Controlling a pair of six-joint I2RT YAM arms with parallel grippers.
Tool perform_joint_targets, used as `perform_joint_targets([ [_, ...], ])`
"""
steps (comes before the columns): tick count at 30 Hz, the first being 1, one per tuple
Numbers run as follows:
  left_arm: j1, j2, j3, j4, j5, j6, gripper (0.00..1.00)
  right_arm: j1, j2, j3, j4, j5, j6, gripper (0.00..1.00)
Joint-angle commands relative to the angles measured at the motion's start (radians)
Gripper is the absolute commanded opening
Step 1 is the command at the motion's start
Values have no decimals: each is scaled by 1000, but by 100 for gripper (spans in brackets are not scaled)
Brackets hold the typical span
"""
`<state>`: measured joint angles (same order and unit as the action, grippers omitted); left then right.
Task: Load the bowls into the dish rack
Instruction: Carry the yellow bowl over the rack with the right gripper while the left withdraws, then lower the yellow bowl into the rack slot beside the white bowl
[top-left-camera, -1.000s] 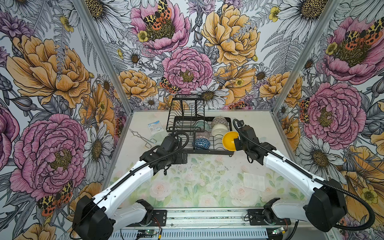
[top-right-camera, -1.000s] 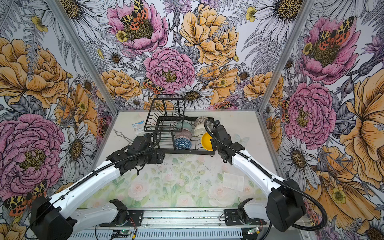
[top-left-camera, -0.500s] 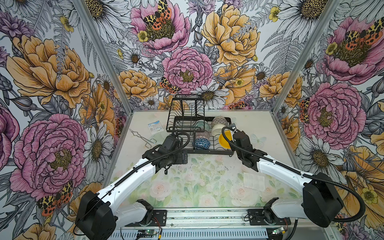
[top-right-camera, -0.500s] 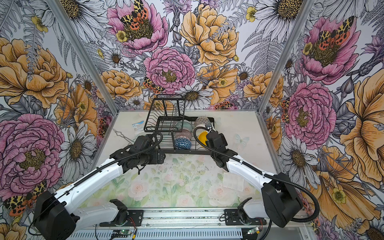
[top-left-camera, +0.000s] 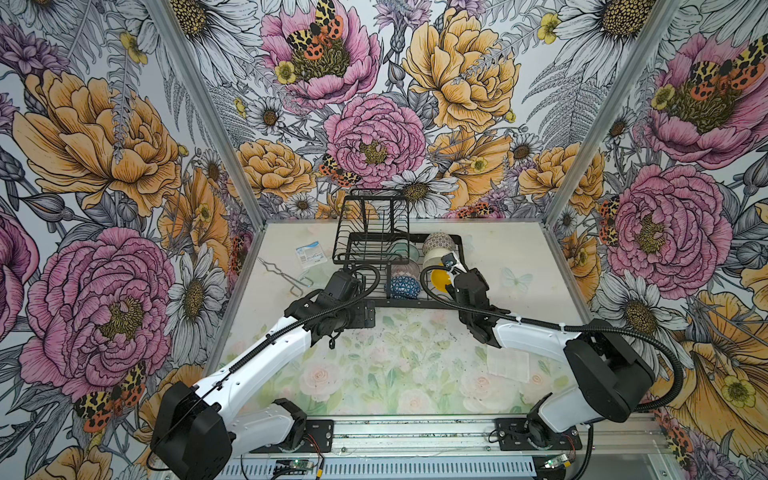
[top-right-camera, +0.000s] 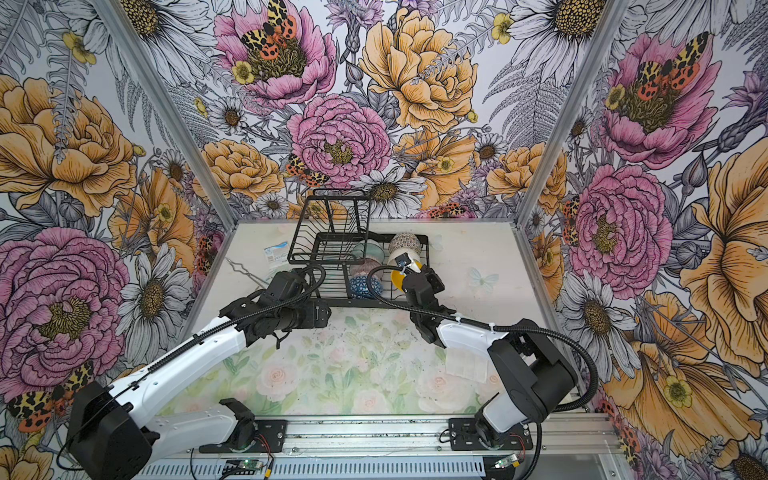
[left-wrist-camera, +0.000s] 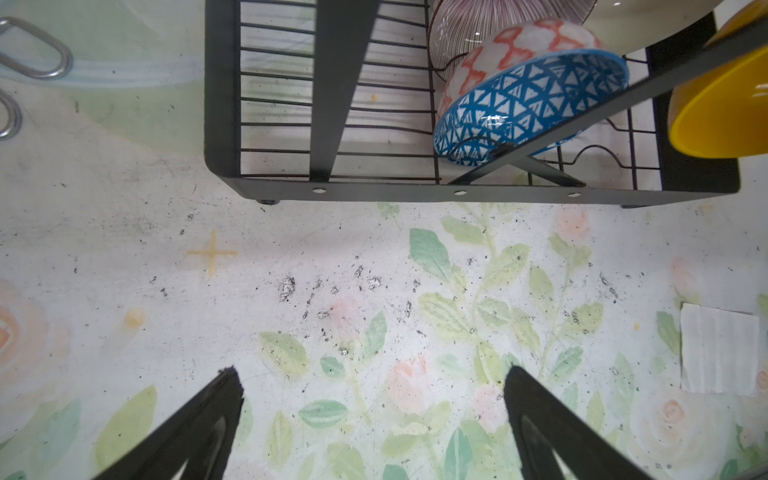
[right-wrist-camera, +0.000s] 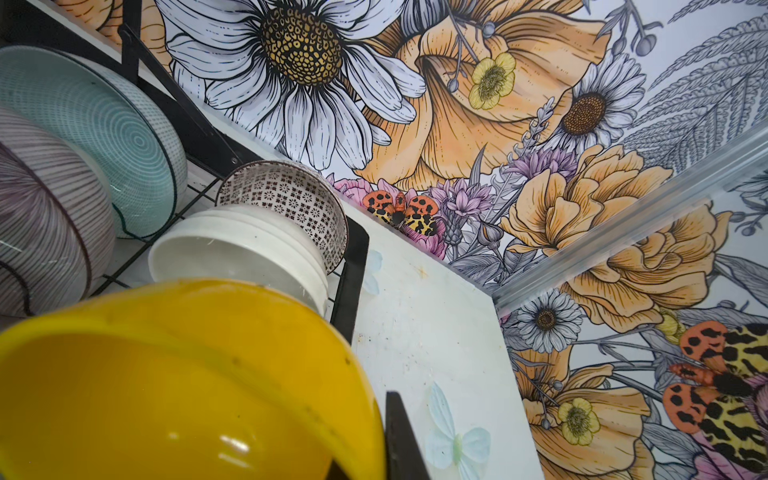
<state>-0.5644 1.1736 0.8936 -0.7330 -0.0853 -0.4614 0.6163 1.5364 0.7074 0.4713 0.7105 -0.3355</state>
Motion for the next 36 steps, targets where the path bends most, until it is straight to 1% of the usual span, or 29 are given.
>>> perform_joint_targets([
  [1,10,-3,8,7,8,18,99,14,37,-2,162,57,-77,0],
  [5,10,1,8,8,10,18,99,31,105,-9,272,90,-163,0],
  [17,11,-6,-2,6,15,13,99,59,275,8,491,143,-363,0],
  [23,11,-9,-4,6,15,15,99,57,308,8,535,147,-390,0],
  [30,11,-11,-7,6,16,16,99,56,353,9,610,148,-448,0],
  [36,11,-18,-7,6,18,15,99,51,385,18,653,144,-464,0],
])
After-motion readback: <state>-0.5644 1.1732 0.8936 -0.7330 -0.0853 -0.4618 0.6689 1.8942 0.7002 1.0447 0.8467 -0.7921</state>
